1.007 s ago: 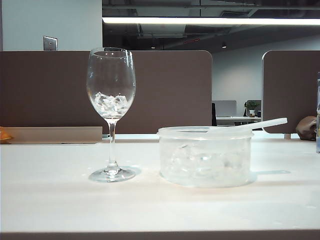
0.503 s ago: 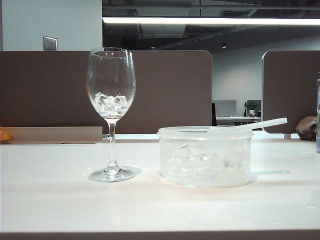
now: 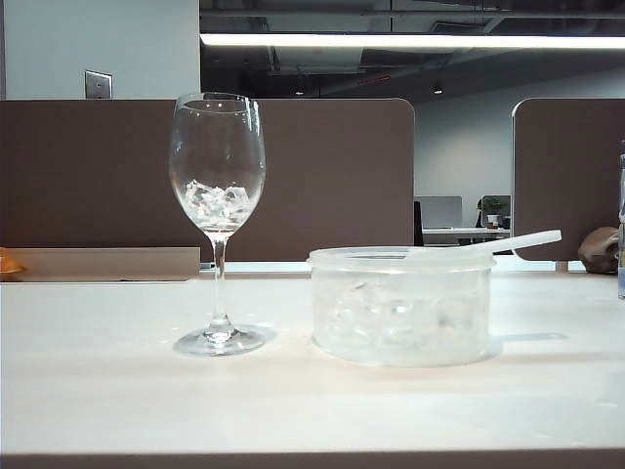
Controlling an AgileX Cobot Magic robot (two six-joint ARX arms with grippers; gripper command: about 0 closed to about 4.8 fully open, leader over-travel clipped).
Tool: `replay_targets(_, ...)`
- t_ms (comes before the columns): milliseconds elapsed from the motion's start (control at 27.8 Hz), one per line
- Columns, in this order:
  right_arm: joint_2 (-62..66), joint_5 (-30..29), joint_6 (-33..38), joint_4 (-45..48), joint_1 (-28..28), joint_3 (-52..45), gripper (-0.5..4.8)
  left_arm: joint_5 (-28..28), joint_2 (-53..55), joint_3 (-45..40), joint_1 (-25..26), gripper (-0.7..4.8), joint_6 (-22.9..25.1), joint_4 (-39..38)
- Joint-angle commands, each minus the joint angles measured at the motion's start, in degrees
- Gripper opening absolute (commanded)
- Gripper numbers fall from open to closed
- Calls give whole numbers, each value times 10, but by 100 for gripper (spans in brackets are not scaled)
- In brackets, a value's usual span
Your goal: Pick up an ice shovel filled with ice cubes and pour the ice from the shovel into the glass.
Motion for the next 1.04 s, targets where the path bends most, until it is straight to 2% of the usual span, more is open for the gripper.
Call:
replay_targets(36,1,1,0,4,0,-4,-5,0,0,1,0,-3,31,-5)
replay_targets(1043,1,1,0,3,0,-4,-5,0,0,1,-10,-3,32,-5)
